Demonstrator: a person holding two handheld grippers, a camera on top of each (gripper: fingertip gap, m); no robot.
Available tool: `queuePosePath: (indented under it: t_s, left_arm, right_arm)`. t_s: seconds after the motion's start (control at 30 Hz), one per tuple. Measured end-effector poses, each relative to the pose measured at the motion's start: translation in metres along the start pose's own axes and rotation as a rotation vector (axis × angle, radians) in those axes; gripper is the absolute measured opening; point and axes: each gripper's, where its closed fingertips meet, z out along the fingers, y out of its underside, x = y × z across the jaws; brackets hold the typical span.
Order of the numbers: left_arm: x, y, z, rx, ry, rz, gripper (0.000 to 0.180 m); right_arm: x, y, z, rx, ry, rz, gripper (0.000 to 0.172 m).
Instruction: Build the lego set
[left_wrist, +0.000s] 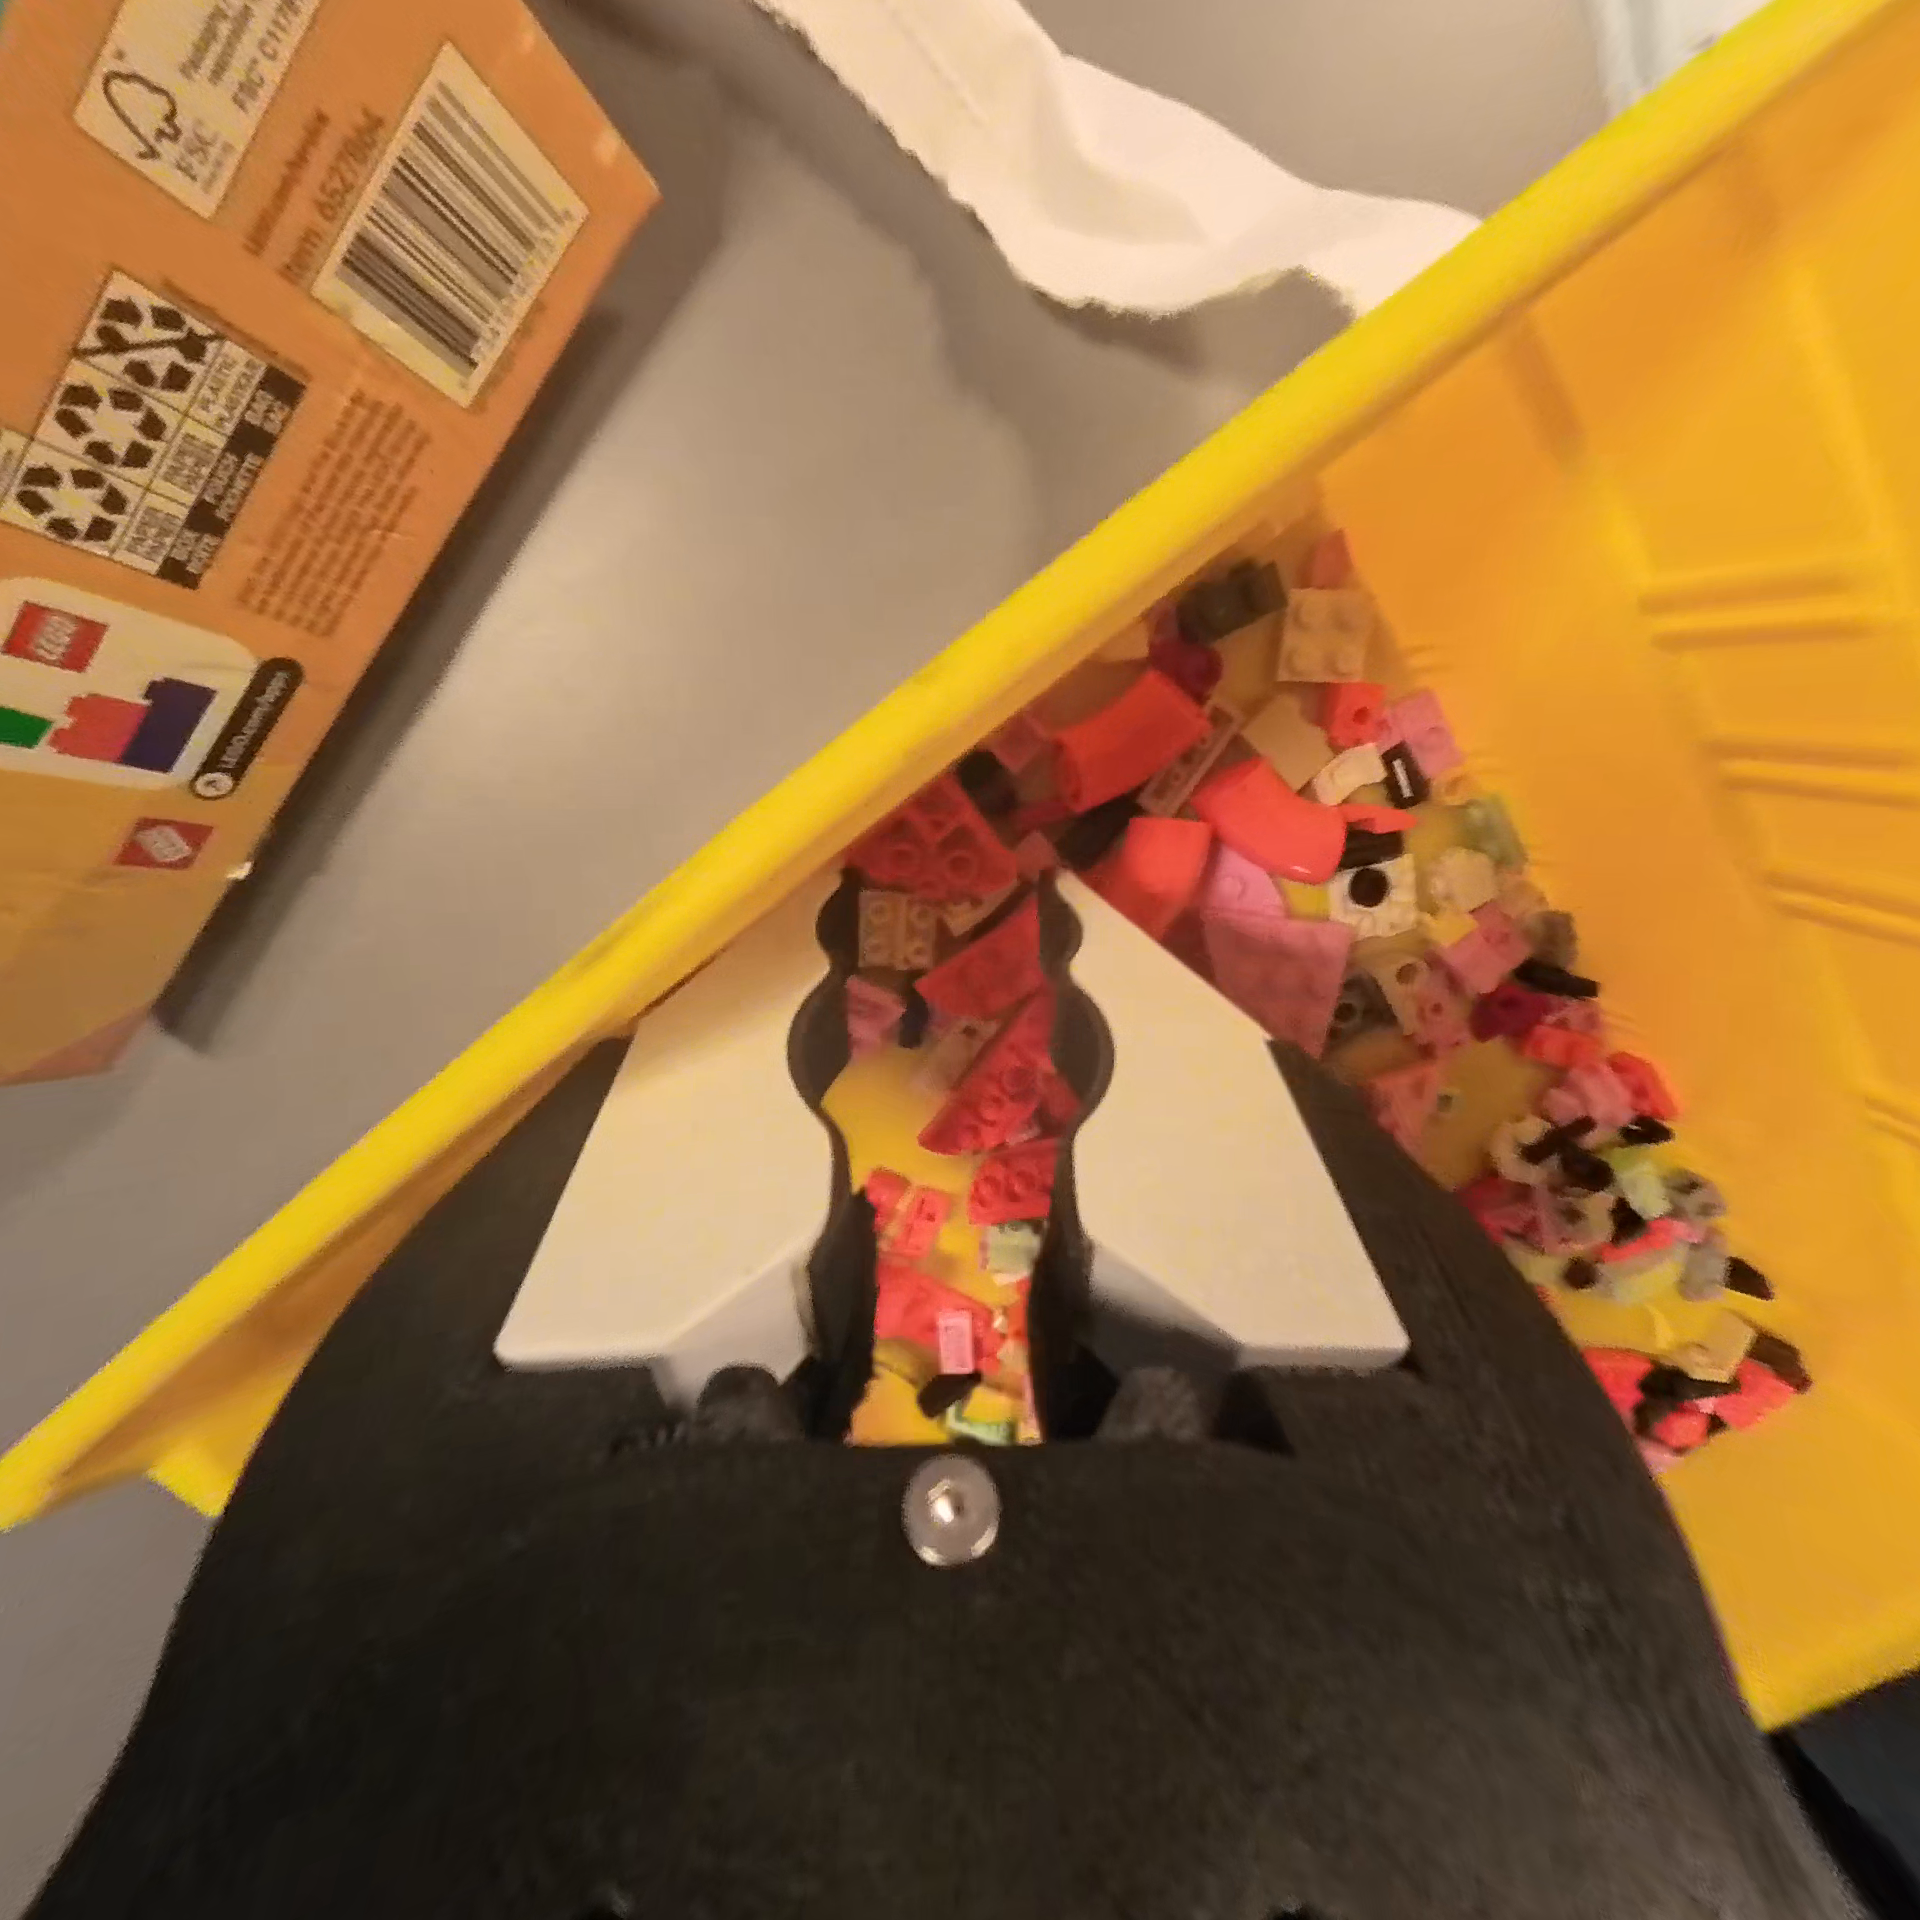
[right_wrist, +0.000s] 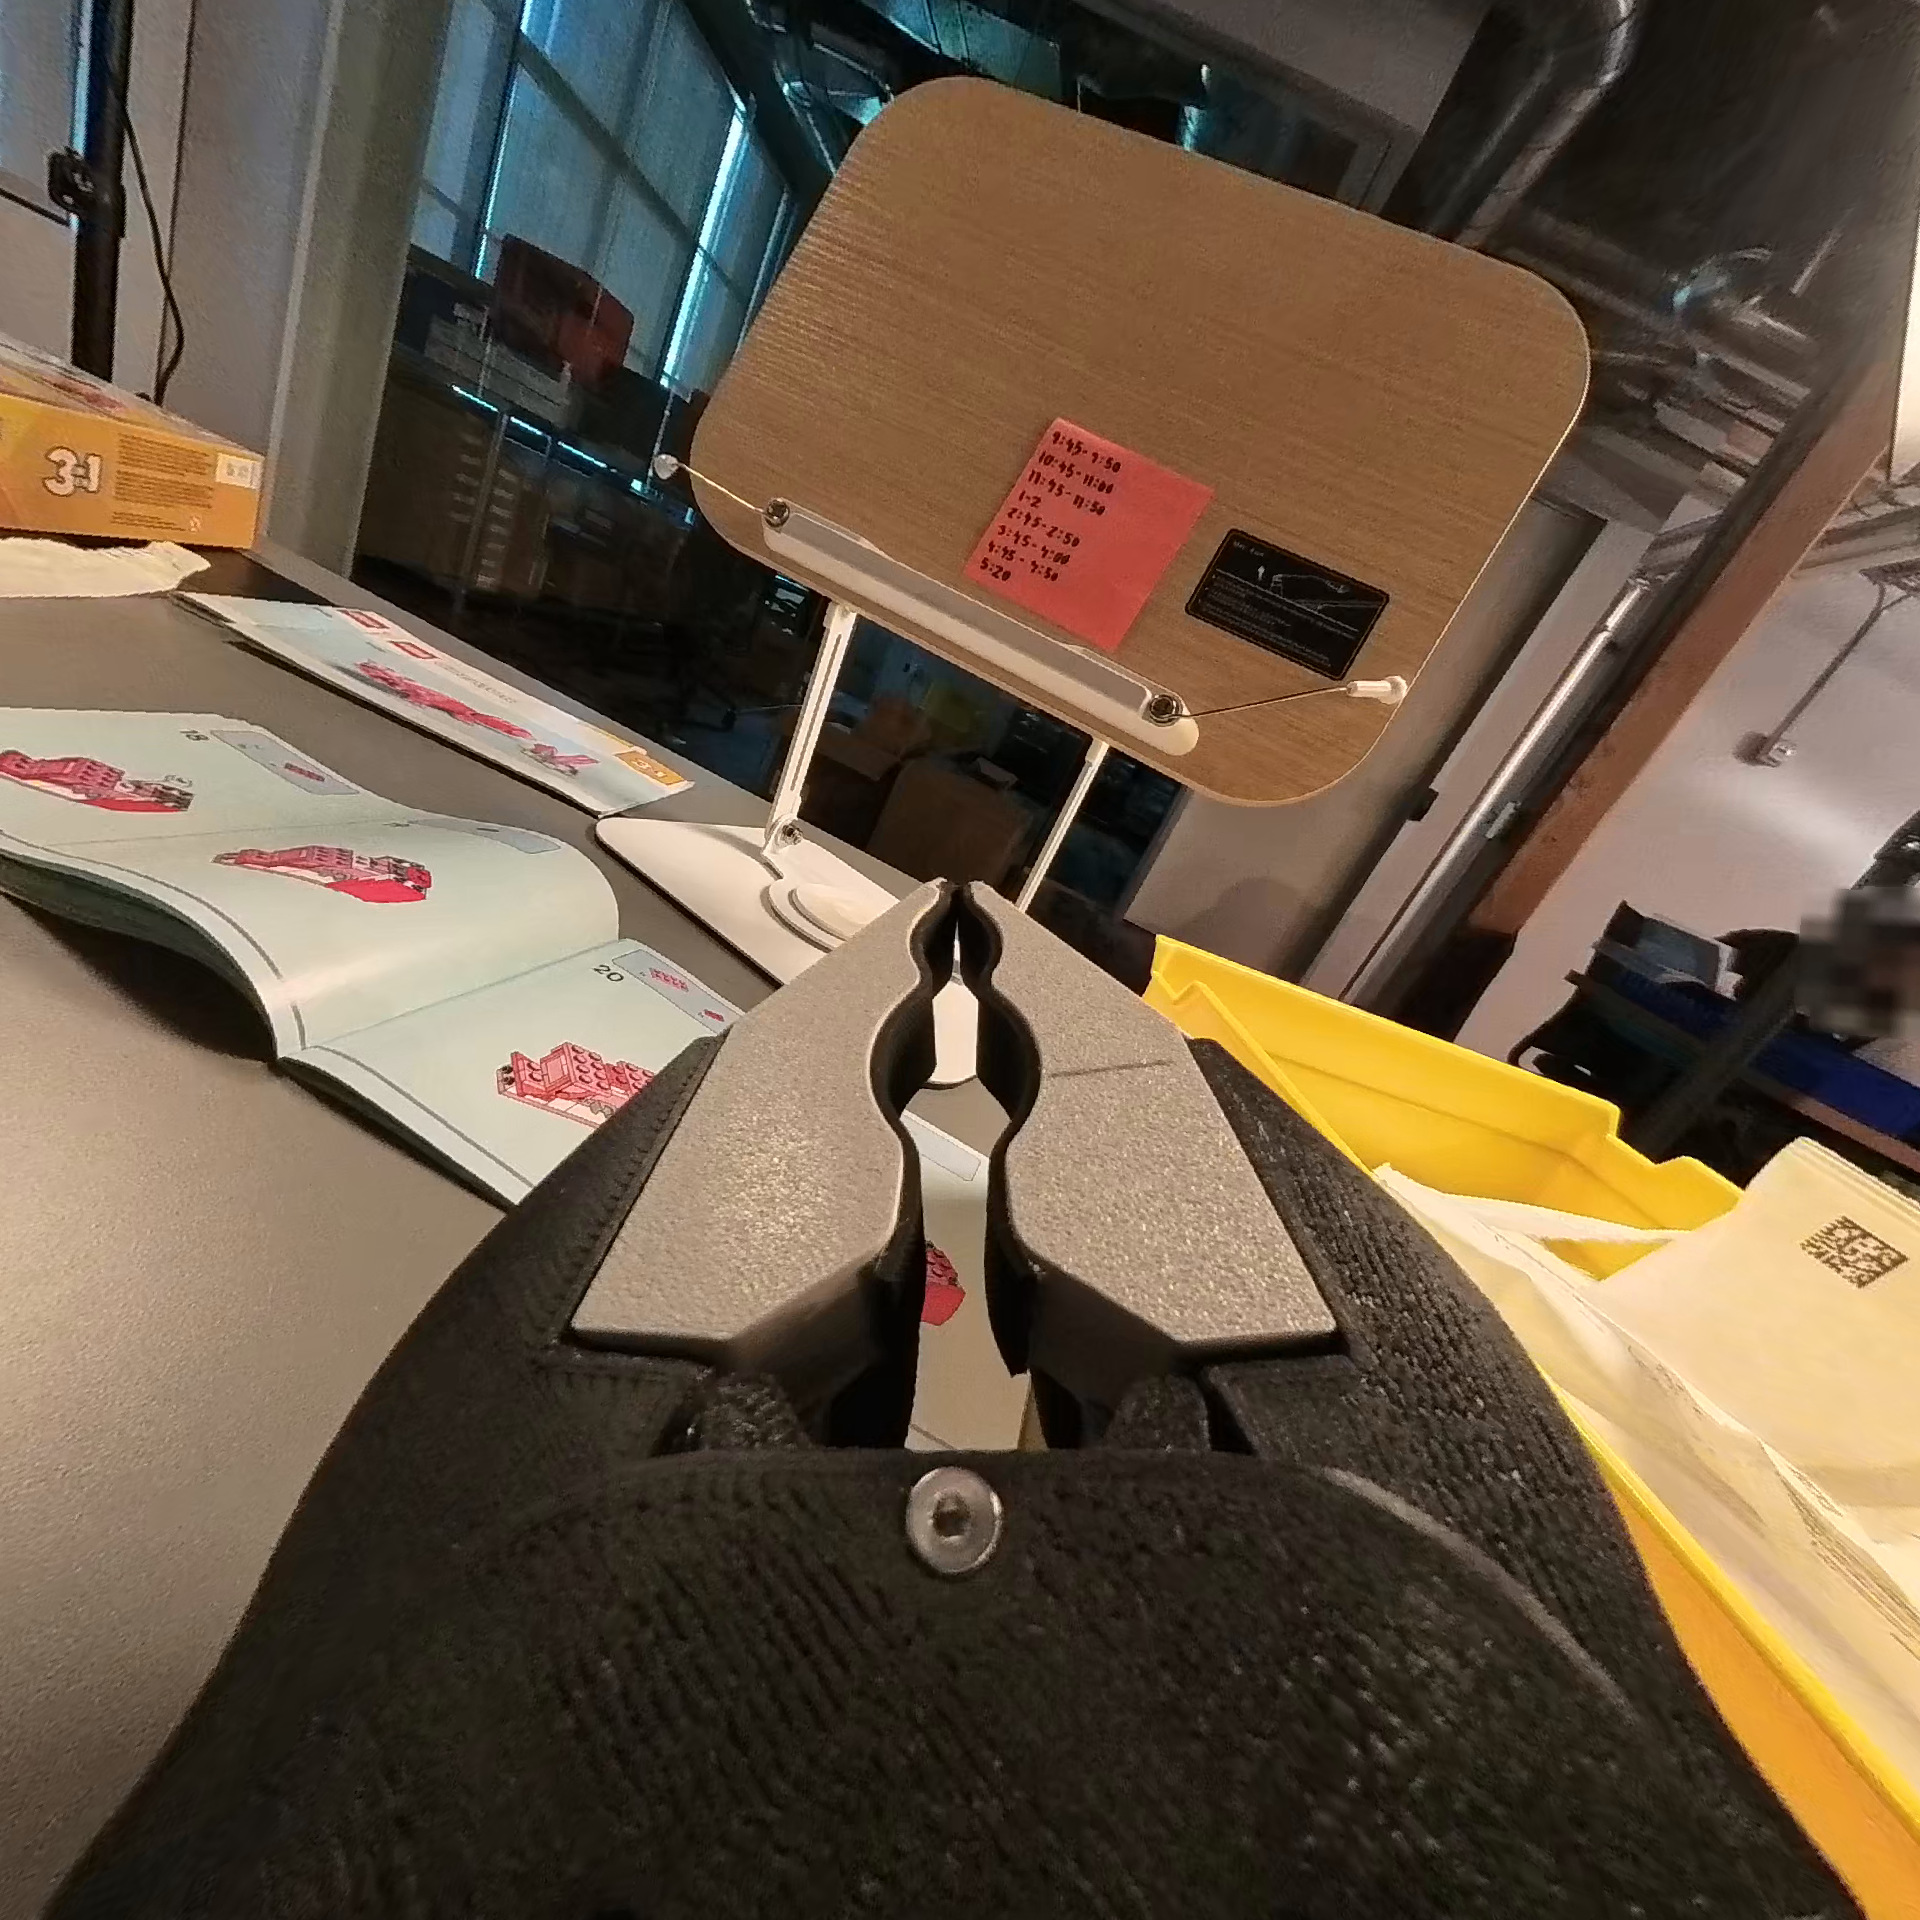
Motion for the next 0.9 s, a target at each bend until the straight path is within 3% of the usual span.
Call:
queuePosePath:
  t_s: [0.07, 0.17, 0.33, 0.43, 0.5, 0.57, 0.67, 0.83, 0.9]
  left_arm:
    - [-0.004, 0.005, 0.001, -0.025, -0.031, 0.025, 0.027]
    - [-0.002, 0.012, -0.001, -0.061, -0.005, 0.03, 0.0]
    - [-0.014, 0.027, -0.011, -0.12, -0.039, 0.029, 0.0]
    - [-0.006, 0.006, -0.018, 0.029, 0.015, 0.03, 0.0]
    - [0.012, -0.008, -0.021, 0.116, 0.115, 0.061, 0.014]
    - [0.025, -0.015, -0.019, 0.15, 0.167, 0.106, 0.027]
    - [0.041, -0.019, -0.011, 0.175, 0.185, 0.253, 0.03]
    - [0.049, -0.009, 0.001, 0.103, 0.192, 0.367, 0.036]
    - [0.037, 0.003, 0.005, 0.017, 0.109, 0.395, 0.021]
  right_arm:
    - [0.0, 0.0, 0.0, 0.0, -0.001, 0.002, 0.0]
    - [-0.001, 0.0, 0.0, 0.0, -0.005, 0.005, 0.0]
    - [-0.001, 0.0, 0.0, -0.001, -0.01, 0.007, 0.0]
    - [-0.002, 0.001, 0.0, -0.003, -0.01, 0.003, 0.0]
    - [-0.002, 0.001, 0.001, -0.004, -0.011, 0.002, 0.0]
    - [-0.002, 0.001, 0.0, -0.004, -0.01, 0.001, 0.0]
    - [-0.002, 0.001, 0.0, -0.005, -0.009, 0.001, 0.0]
    - [-0.002, 0.001, 0.0, -0.006, -0.011, 0.001, 0.0]
    - [-0.002, 0.001, 0.0, -0.005, -0.012, 0.001, 0.0]
